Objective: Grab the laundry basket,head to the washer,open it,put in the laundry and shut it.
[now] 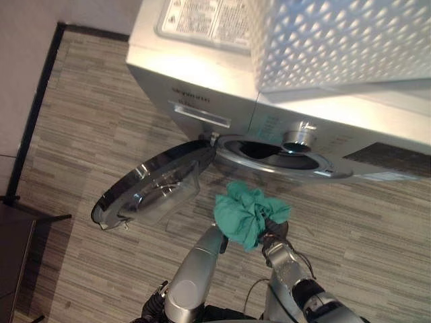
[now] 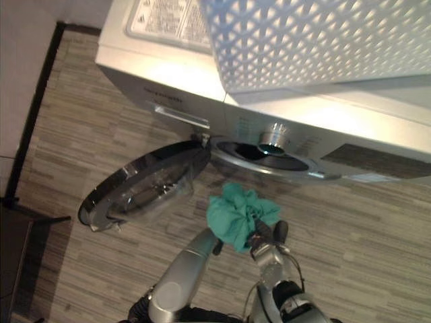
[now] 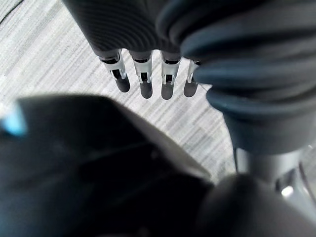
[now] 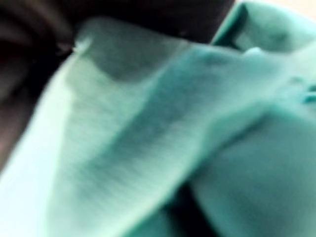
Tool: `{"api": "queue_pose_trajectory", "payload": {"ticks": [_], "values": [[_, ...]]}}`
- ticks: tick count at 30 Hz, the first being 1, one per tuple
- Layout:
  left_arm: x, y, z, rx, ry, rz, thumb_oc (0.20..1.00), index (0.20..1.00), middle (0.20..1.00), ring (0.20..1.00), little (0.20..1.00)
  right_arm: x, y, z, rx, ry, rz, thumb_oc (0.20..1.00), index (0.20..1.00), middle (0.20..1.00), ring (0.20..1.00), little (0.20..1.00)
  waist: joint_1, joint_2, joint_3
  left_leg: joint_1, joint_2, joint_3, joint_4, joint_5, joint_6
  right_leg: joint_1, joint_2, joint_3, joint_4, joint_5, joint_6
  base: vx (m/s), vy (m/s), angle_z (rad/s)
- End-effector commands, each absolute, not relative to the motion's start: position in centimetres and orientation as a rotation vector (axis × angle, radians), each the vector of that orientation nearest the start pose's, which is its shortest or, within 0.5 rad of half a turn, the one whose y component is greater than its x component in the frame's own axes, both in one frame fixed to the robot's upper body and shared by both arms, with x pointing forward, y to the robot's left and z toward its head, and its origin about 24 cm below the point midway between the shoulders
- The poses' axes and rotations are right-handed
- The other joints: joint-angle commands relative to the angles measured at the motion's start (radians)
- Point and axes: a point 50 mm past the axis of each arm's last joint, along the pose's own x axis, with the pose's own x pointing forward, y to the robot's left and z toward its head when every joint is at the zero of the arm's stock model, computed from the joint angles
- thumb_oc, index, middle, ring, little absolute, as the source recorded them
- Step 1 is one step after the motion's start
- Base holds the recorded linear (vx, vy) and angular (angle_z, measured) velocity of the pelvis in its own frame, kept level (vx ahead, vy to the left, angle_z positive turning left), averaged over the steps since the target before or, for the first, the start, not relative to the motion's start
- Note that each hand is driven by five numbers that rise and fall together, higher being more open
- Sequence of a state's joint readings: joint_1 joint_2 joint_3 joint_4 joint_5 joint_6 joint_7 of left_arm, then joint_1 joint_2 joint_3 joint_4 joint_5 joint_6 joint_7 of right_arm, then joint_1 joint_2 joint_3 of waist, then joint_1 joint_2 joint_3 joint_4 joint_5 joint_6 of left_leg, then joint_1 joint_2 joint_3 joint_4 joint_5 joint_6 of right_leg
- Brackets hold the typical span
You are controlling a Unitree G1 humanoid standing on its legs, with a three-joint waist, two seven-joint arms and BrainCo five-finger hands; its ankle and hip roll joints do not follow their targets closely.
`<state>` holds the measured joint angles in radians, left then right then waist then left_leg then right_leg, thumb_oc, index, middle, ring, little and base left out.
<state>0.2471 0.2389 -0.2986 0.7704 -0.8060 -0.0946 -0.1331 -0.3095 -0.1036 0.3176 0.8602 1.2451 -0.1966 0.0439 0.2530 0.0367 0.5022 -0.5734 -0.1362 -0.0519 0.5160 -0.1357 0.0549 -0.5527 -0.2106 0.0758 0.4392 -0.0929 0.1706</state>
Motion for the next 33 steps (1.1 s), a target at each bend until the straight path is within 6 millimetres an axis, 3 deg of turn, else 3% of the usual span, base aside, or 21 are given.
{"api": "queue_pose_trajectory", "payload": {"ticks": [1, 6, 9, 14, 19, 21, 23, 26, 27, 33], "values": [[8.0, 19.0, -13.7, -0.444, 0.884, 0.132, 1.0, 1.0, 1.0, 1.0, 1.0, 27.7, -12.1, -4.8, 0.997, 0.353, -0.17, 0.2, 0.2, 0.2, 0.2, 0.2, 0.036, 0.025, 0.001, -0.092, -0.016, -0.075, 0.157, -0.148, 0.034, -0.002, 0.035, -0.064, -0.182, 0.137, -0.044, 0.08, -0.038, 0.15], [9.8, 18.5, -12.9, -0.43, 0.83, 0.094, 1.0, 1.0, 1.0, 1.0, 1.0, 30.4, -12.2, -2.1, 1.043, 0.244, -0.187, 0.2, 0.2, 0.2, 0.2, 0.2, 0.052, 0.03, 0.017, -0.159, -0.013, -0.095, 0.196, -0.149, 0.03, -0.074, 0.042, -0.11, -0.099, 0.098, -0.052, 0.0, -0.061, 0.22], [10.5, 18.2, -12.5, -0.434, 0.815, 0.079, 1.0, 1.0, 1.0, 1.0, 1.0, 32.5, -12.5, 0.3, 1.074, 0.166, -0.202, 0.2, 0.2, 0.2, 0.2, 0.2, 0.062, 0.044, 0.017, -0.207, -0.011, -0.107, 0.262, -0.171, 0.036, -0.146, 0.051, -0.143, 0.037, 0.039, -0.064, 0.04, -0.047, 0.18], [11.1, 18.0, -12.4, -0.446, 0.802, 0.095, 1.0, 1.0, 1.0, 1.0, 1.0, 34.1, -11.8, 2.7, 1.106, 0.099, -0.173, 0.2, 0.2, 0.2, 0.2, 0.2, 0.072, 0.063, 0.018, -0.238, -0.02, -0.119, 0.319, -0.195, 0.046, -0.206, 0.06, -0.169, 0.199, -0.049, -0.079, 0.07, -0.054, 0.14], [11.4, 17.9, -12.3, -0.438, 0.799, 0.095, 1.0, 1.0, 1.0, 1.0, 1.0, 34.6, -10.8, 4.2, 1.133, 0.054, -0.131, 0.2, 0.2, 0.2, 0.2, 0.2, 0.077, 0.073, 0.018, -0.244, -0.029, -0.14, 0.323, -0.193, 0.045, -0.218, 0.06, -0.197, 0.272, -0.107, -0.096, 0.08, -0.1, 0.3], [11.8, 17.6, -12.1, -0.43, 0.792, 0.074, 1.0, 1.0, 1.0, 1.0, 1.0, 35.0, -10.3, 5.8, 1.162, -0.007, -0.094, 0.2, 0.2, 0.2, 0.2, 0.2, 0.082, 0.075, 0.018, -0.258, -0.037, -0.163, 0.311, -0.179, 0.04, -0.227, 0.057, -0.225, 0.302, -0.131, -0.104, 0.08, -0.197, 0.37], [12.3, 17.2, -12.0, -0.4, 0.79, 0.045, 1.0, 1.0, 1.0, 1.0, 1.0, 35.4, -10.2, 7.5, 1.185, -0.069, -0.062, 0.2, 0.2, 0.2, 0.2, 0.2, 0.082, 0.071, 0.018, -0.269, -0.042, -0.184, 0.278, -0.152, 0.03, -0.237, 0.049, -0.248, 0.31, -0.141, -0.107, 0.04, -0.16, 0.38], [12.5, 17.1, -11.9, -0.392, 0.785, 0.037, 1.0, 1.0, 1.0, 1.0, 1.0, 35.5, -10.1, 8.0, 1.195, -0.09, -0.052, 0.2, 0.2, 0.2, 0.2, 0.2, 0.081, 0.069, 0.018, -0.271, -0.043, -0.188, 0.268, -0.145, 0.026, -0.239, 0.044, -0.253, 0.311, -0.144, -0.106, 0.01, -0.034, 0.31], [12.7, 17.2, -11.8, -0.4, 0.778, 0.042, 1.0, 1.0, 1.0, 1.0, 1.0, 35.8, -10.3, 9.8, 1.22, -0.16, -0.039, 0.2, 0.2, 0.2, 0.2, 0.2, 0.078, 0.064, 0.018, -0.279, -0.041, -0.19, 0.265, -0.142, 0.022, -0.253, 0.039, -0.259, 0.323, -0.151, -0.106, 0.02, -0.014, 0.2], [12.4, 17.3, -11.9, -0.418, 0.785, 0.062, 1.0, 1.0, 1.0, 1.0, 1.0, 36.3, -10.8, 14.1, 1.292, -0.333, -0.022, 0.2, 0.2, 0.2, 0.2, 0.2, 0.075, 0.055, 0.017, -0.291, -0.033, -0.188, 0.276, -0.149, 0.027, -0.262, 0.042, -0.264, 0.338, -0.161, -0.111, 0.02, -0.01, 0.06]]}}
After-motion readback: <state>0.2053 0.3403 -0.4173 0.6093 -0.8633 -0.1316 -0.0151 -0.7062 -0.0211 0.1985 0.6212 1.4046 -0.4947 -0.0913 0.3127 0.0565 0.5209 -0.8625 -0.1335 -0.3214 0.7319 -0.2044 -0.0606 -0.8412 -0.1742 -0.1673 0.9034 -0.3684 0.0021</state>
